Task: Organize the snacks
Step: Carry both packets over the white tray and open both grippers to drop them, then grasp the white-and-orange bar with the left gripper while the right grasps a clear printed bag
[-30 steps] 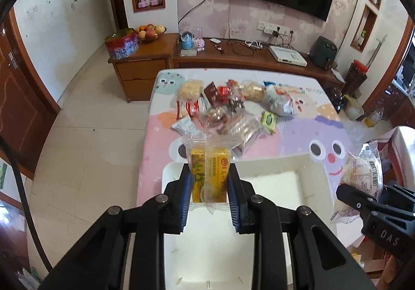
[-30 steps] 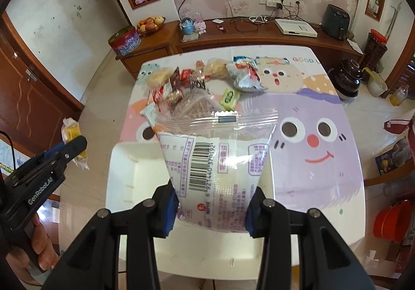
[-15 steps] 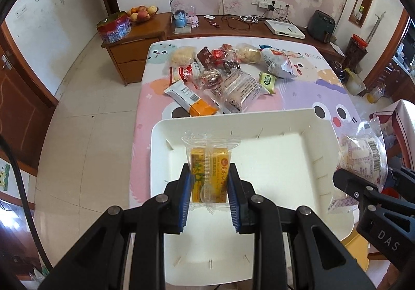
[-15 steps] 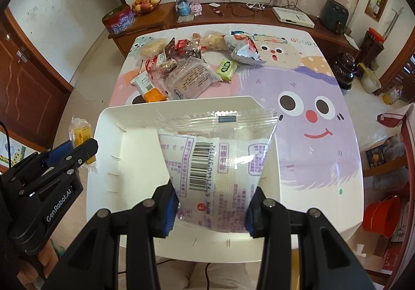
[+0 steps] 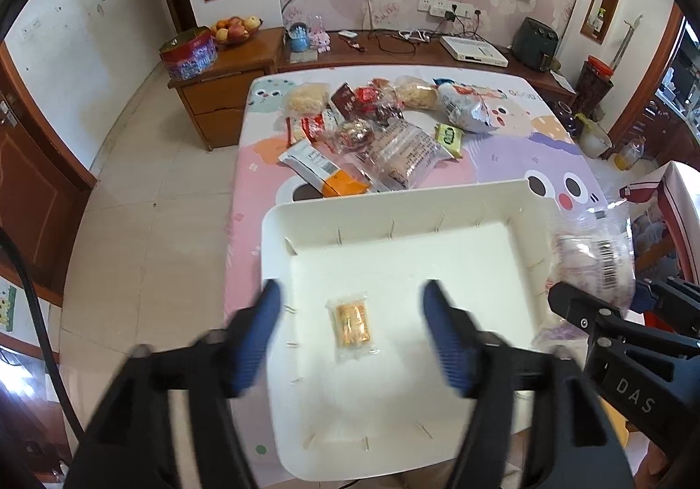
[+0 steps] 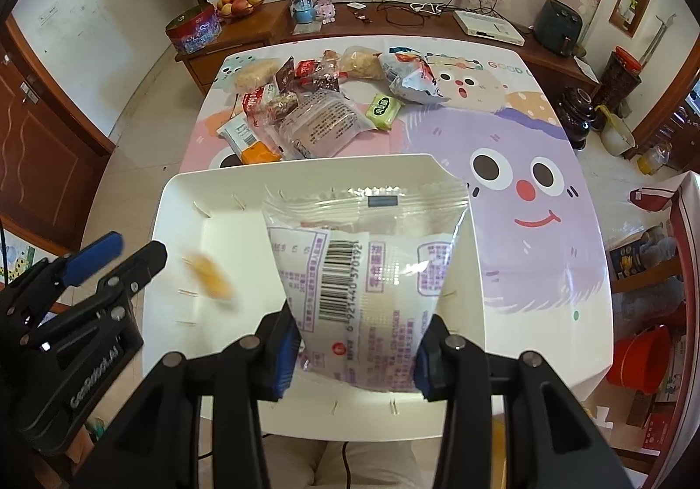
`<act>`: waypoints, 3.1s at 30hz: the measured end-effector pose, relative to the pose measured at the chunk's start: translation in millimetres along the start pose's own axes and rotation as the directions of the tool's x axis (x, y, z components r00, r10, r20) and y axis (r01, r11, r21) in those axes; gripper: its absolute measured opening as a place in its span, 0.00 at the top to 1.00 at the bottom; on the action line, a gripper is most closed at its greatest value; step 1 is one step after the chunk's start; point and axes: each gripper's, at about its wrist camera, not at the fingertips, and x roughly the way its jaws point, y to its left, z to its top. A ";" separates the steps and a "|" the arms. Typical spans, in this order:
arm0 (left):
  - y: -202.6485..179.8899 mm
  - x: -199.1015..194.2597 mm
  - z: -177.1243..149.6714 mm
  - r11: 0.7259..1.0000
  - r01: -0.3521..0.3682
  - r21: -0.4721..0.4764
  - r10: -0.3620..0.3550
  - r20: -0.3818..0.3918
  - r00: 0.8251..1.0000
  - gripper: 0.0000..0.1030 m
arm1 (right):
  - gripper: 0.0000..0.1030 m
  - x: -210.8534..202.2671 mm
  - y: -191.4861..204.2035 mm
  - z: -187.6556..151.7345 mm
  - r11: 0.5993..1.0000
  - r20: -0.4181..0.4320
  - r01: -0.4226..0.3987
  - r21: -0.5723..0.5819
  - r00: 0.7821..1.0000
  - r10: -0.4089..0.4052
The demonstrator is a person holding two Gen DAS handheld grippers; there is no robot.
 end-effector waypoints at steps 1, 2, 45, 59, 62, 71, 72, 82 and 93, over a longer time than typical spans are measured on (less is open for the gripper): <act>1.4 -1.9 0.6 1.000 -0.004 0.000 0.004 0.010 1.000 0.27 | 0.59 0.6 1.2 0.3 1.000 -0.002 0.003 -0.001 1.000 -0.003; 2.5 -3.3 1.0 1.000 -0.007 0.001 0.006 0.015 1.000 0.26 | 0.59 1.4 2.6 0.6 1.000 -0.005 0.005 -0.003 1.000 -0.005; 4.2 -13.3 1.4 0.998 -0.038 -0.052 0.041 0.042 0.998 0.16 | 0.51 -16.4 8.3 -0.4 0.996 0.033 -0.026 -0.086 0.999 0.029; 5.4 -7.9 19.9 0.998 -0.031 -0.062 0.035 0.064 0.997 0.15 | 0.51 -16.6 -2.7 21.3 0.994 0.061 -0.093 -0.057 0.993 0.097; 6.6 -8.2 27.8 0.997 -0.055 -0.053 0.059 0.076 0.995 0.15 | 0.51 -19.4 -6.0 31.7 0.994 0.086 -0.095 -0.055 0.991 0.099; 42.2 -12.5 89.0 0.986 -0.073 -0.148 0.094 0.143 0.985 0.15 | 0.51 -45.4 -9.2 99.0 0.989 0.192 -0.130 -0.063 0.971 0.140; 45.9 -14.6 97.2 0.985 -0.075 -0.157 0.100 0.156 0.983 0.15 | 0.51 -51.7 -8.6 110.3 0.989 0.215 -0.126 -0.071 0.967 0.139; 62.7 12.9 178.4 0.974 -0.162 -0.159 0.190 0.180 0.965 0.11 | 0.51 -47.5 -2.2 227.2 0.985 0.280 -0.092 -0.143 0.951 0.129; 84.3 184.4 172.9 0.959 -0.185 -0.215 0.150 -0.171 0.974 0.11 | 0.51 144.5 8.6 255.1 0.973 -0.115 -0.196 -0.125 0.977 0.182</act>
